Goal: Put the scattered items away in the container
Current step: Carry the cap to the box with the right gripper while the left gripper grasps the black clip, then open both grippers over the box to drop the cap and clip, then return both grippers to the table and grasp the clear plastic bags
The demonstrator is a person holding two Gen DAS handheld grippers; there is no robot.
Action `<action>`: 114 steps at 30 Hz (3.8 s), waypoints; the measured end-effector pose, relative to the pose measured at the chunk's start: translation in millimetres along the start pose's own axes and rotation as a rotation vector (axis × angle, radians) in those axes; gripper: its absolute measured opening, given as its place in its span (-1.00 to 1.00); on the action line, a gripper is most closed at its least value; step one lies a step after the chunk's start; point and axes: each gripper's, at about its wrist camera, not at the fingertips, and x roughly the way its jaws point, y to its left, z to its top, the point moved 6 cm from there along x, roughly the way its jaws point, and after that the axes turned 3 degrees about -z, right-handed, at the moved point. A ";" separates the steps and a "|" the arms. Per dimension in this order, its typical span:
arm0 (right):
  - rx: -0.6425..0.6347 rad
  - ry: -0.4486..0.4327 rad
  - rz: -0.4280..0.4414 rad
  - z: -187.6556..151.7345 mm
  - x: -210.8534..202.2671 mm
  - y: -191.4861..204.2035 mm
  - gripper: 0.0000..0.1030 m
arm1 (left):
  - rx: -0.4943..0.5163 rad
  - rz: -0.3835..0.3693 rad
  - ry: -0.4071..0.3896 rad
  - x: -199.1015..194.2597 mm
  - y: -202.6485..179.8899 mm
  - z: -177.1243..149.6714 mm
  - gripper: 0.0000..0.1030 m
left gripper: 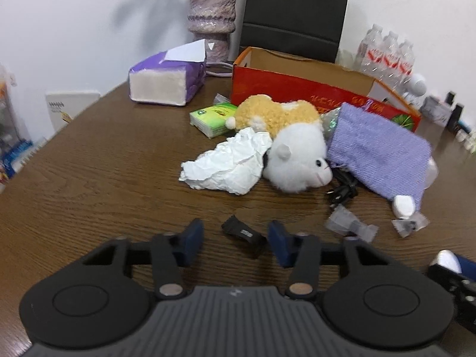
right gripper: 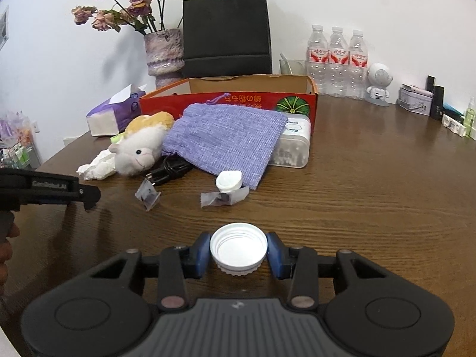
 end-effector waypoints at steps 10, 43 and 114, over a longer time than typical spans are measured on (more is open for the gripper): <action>-0.026 -0.010 0.045 0.9 -3.1 -7.9 -0.24 | 0.019 0.003 -0.011 -3.2 -3.3 -3.9 -0.79; 0.059 -0.170 0.002 216.4 129.2 -9.9 -0.24 | -0.091 -0.329 -0.263 92.5 -56.3 201.5 -0.79; 0.002 -0.202 -0.042 91.4 -15.2 -10.2 1.00 | 0.106 -0.116 -0.386 -54.2 7.9 70.4 1.00</action>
